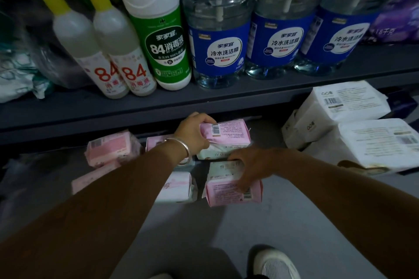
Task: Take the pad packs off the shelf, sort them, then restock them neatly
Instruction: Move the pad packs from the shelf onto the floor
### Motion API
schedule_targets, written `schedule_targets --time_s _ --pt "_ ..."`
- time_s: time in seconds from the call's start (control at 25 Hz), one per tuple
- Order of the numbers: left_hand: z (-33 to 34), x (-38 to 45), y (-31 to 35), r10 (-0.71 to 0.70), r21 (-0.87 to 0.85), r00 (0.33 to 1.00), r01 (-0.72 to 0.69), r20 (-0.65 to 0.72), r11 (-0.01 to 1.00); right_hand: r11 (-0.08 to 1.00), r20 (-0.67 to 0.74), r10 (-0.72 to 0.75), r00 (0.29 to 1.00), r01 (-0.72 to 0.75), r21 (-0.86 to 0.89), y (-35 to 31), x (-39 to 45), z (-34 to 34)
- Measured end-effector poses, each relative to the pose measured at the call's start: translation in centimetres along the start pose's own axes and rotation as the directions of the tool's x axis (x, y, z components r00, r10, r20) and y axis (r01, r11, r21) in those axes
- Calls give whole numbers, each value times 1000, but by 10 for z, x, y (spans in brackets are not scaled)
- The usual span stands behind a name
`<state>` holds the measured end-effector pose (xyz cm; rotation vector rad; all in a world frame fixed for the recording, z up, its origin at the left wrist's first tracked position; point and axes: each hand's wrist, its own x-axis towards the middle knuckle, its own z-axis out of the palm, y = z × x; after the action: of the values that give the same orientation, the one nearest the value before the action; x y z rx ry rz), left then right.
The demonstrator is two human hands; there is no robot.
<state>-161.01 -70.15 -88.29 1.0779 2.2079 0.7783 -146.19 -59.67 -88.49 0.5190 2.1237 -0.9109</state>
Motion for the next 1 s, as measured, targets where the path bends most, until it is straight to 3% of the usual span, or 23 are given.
schedule_targets --time_s 0.2,0.4,0.6,0.72,0.84,1.0 --pt "24 0 -5 -1 -40 999 -1 -52 999 999 12 29 999 -30 19 12 -3 3" --pt "23 2 -24 -35 179 999 38 -19 983 1000 -10 11 1000 -11 25 7 5 4" --pt "14 2 -36 -15 249 1000 20 -22 968 997 2 -51 999 51 64 -10 21 6" --pt "9 3 -37 -19 266 999 27 -31 964 998 -185 -69 980 65 -23 -15 24 7" --pt "2 4 -36 -36 302 999 41 -23 952 999 -412 14 911 -32 -35 -16 26 7" --pt "-14 3 -25 -49 355 997 26 56 935 979 -494 59 867 -147 -140 -25 17 3"
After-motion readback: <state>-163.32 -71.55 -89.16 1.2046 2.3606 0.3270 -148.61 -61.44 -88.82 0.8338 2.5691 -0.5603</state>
